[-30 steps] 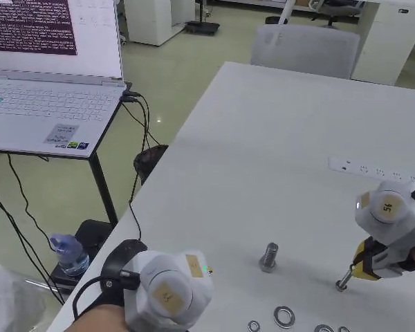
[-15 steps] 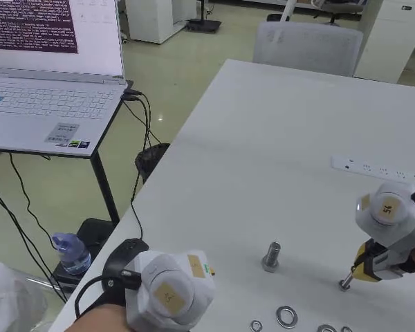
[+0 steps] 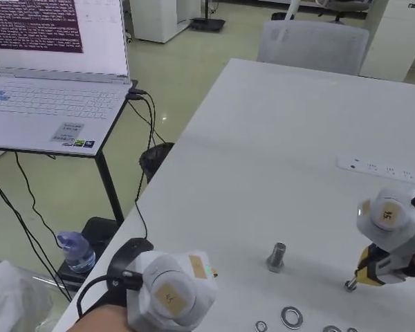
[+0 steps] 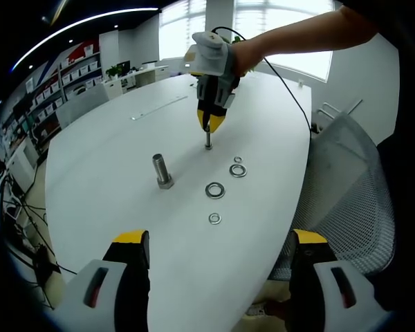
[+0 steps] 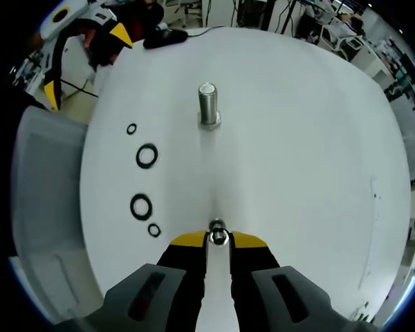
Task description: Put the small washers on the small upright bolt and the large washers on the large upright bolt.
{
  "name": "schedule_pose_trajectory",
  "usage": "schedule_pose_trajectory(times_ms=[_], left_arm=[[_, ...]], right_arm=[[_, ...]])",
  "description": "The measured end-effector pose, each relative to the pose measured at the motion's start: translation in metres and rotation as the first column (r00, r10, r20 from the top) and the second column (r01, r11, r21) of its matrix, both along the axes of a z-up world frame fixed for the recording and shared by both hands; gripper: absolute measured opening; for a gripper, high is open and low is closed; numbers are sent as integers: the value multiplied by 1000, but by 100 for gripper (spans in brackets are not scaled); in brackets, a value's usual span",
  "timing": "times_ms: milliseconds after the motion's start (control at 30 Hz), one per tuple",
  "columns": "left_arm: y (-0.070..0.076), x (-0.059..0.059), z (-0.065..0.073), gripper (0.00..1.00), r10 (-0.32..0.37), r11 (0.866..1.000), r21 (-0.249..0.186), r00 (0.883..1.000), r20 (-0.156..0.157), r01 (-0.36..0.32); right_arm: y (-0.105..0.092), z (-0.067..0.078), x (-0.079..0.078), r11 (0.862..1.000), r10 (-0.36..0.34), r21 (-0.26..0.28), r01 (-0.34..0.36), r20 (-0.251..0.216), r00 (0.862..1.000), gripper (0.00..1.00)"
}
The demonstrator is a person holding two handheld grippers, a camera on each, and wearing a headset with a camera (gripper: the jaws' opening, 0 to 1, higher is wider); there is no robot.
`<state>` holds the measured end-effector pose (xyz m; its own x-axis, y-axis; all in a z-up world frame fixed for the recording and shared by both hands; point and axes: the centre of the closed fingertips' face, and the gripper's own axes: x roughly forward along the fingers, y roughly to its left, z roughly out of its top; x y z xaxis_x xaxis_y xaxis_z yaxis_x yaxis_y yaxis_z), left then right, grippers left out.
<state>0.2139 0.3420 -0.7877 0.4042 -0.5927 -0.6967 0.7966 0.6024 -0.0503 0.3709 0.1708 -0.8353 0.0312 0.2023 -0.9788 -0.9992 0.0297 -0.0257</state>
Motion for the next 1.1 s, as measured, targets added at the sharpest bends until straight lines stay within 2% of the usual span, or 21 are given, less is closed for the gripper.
schedule_pose_trajectory(times_ms=[267, 500, 833, 1100], left_arm=[[2, -3, -3, 82, 1, 1000, 5, 1000, -11, -1], [3, -2, -2, 82, 4, 1000, 0, 1000, -6, -4], [1, -1, -1, 82, 1, 1000, -5, 1000, -1, -1], [0, -1, 0, 82, 2, 1000, -13, 1000, -1, -2]], right_arm=[[-1, -13, -1, 1000, 6, -15, -6, -1, 1000, 13], [-1, -27, 1, 1000, 7, -25, -7, -6, 1000, 13], [0, -35, 0, 999, 6, -39, -6, -8, 1000, 13], [1, -34, 0, 999, 4, -38, -4, -6, 1000, 13]])
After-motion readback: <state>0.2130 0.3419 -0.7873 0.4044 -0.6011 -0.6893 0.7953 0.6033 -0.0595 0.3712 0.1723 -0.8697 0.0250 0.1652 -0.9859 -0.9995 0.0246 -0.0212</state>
